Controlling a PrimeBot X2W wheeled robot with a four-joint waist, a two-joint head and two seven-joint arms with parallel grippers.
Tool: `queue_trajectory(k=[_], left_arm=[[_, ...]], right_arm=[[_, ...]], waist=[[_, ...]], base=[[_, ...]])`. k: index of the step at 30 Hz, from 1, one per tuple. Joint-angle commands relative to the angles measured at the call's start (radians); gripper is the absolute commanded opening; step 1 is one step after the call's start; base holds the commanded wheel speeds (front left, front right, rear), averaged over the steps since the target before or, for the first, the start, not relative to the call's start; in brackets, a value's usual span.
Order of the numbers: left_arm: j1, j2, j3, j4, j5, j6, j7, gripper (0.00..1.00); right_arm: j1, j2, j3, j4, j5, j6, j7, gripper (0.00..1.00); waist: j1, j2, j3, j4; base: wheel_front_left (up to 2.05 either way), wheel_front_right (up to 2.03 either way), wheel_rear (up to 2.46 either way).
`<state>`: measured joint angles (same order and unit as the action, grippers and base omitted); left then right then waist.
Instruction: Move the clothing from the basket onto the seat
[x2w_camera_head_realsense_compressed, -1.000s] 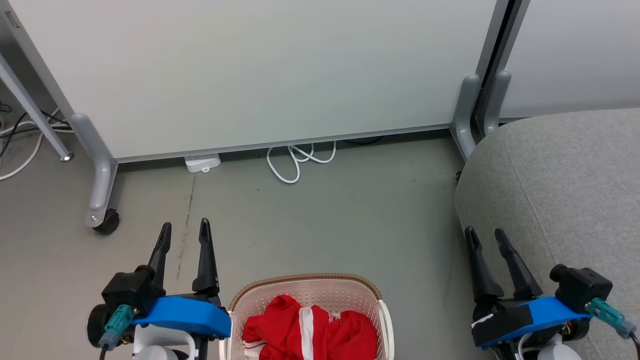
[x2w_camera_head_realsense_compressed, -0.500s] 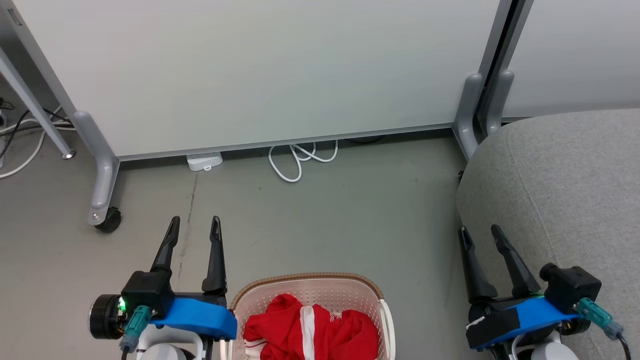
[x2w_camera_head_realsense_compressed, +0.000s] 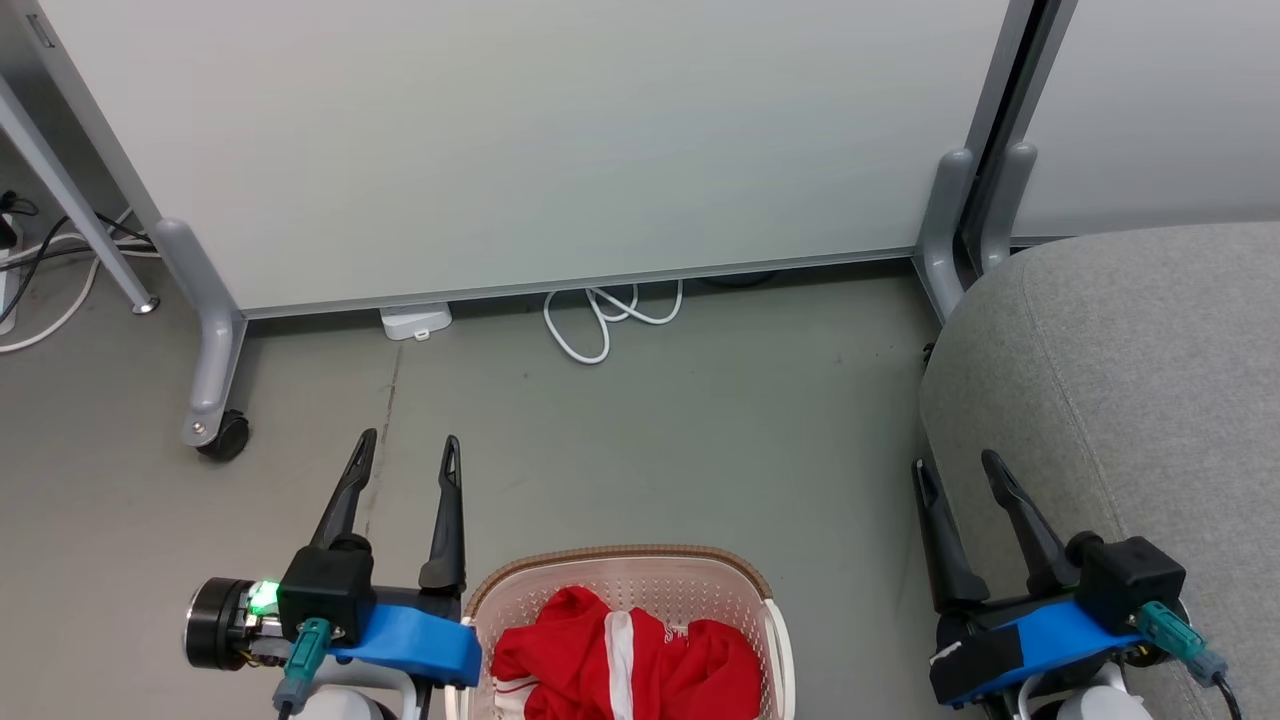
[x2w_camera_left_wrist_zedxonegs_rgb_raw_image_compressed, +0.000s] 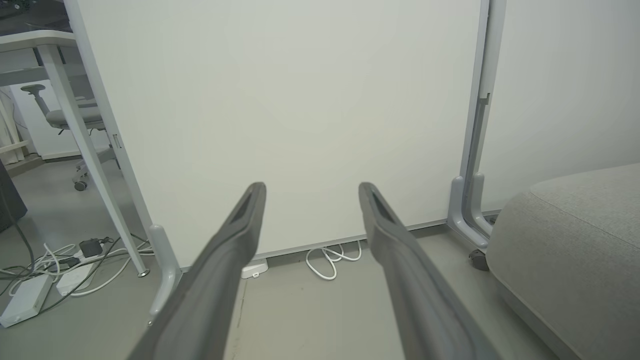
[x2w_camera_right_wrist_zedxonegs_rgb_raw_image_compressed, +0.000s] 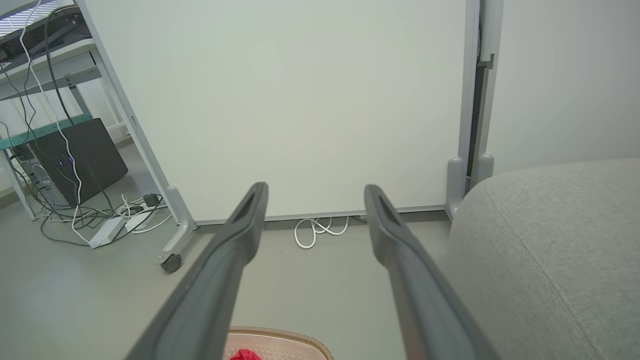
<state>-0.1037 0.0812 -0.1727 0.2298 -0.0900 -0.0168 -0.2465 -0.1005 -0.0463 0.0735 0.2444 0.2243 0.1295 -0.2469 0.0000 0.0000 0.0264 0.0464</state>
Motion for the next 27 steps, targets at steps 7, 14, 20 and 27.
queue_trajectory(k=[7, 14, 20, 27], left_arm=[[-0.010, -0.002, 0.005, 0.012, 0.055, 0.000, -0.017, 1.00], [-0.007, -0.009, 0.017, 0.028, 0.053, -0.010, -0.020, 1.00], [-0.009, -0.014, 0.024, 0.041, 0.049, -0.018, -0.020, 1.00], [-0.009, -0.020, 0.029, 0.048, 0.052, -0.026, -0.020, 1.00]], right_arm=[[-0.014, -0.007, -0.011, 0.012, -0.059, 0.002, -0.018, 1.00], [-0.014, -0.007, -0.023, 0.026, -0.065, 0.001, -0.020, 1.00], [-0.017, -0.007, -0.035, 0.042, -0.064, 0.001, -0.020, 1.00], [-0.017, -0.007, -0.034, 0.049, -0.061, 0.001, -0.020, 1.00]], waist=[[0.0000, 0.0000, 0.004, 0.002], [0.0000, 0.0000, 0.004, 0.001], [0.0000, 0.0000, 0.003, 0.004], [0.0000, 0.0000, 0.003, 0.006]], base=[[0.00, 0.00, 0.00], [0.00, 0.00, 0.00], [0.00, 0.00, 0.00], [0.00, 0.00, 0.00]])
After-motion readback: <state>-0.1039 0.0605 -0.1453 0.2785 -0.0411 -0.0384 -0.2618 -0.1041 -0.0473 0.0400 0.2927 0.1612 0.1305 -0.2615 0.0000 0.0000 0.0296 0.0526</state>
